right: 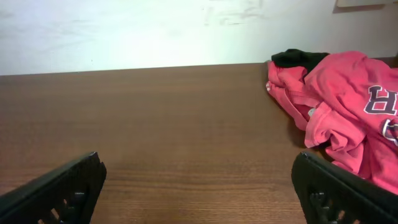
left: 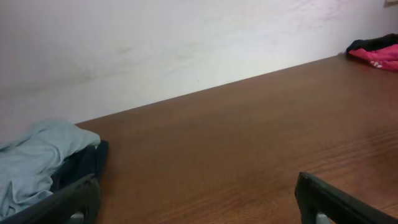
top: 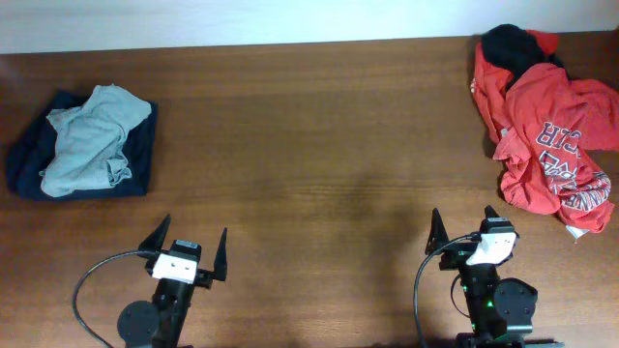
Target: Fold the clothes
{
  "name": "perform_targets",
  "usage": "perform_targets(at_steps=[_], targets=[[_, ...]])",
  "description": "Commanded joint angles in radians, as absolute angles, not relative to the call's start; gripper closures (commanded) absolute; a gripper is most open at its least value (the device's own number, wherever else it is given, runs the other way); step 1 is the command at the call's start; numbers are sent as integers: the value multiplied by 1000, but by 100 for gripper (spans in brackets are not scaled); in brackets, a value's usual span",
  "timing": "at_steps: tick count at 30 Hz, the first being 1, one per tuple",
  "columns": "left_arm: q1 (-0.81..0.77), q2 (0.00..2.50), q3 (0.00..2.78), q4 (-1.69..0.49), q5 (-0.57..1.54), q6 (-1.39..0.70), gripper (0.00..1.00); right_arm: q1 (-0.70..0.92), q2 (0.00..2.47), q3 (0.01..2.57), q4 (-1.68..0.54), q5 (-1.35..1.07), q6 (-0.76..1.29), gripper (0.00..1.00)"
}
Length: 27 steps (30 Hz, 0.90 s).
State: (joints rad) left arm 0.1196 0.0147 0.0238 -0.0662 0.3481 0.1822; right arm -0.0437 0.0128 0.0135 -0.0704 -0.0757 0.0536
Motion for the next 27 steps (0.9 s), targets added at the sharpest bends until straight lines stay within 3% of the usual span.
perform_targets(at_steps=[1,20,27], targets=[[116,7,15,-64,344,170,1,-37,4,6,-70,-74,61,1],[116,7,15,-61,358,170,1,-39,3,6,-53,-61,61,1],[116,20,15,-37,644,169,1,-39,5,7,92,-219,100,1]])
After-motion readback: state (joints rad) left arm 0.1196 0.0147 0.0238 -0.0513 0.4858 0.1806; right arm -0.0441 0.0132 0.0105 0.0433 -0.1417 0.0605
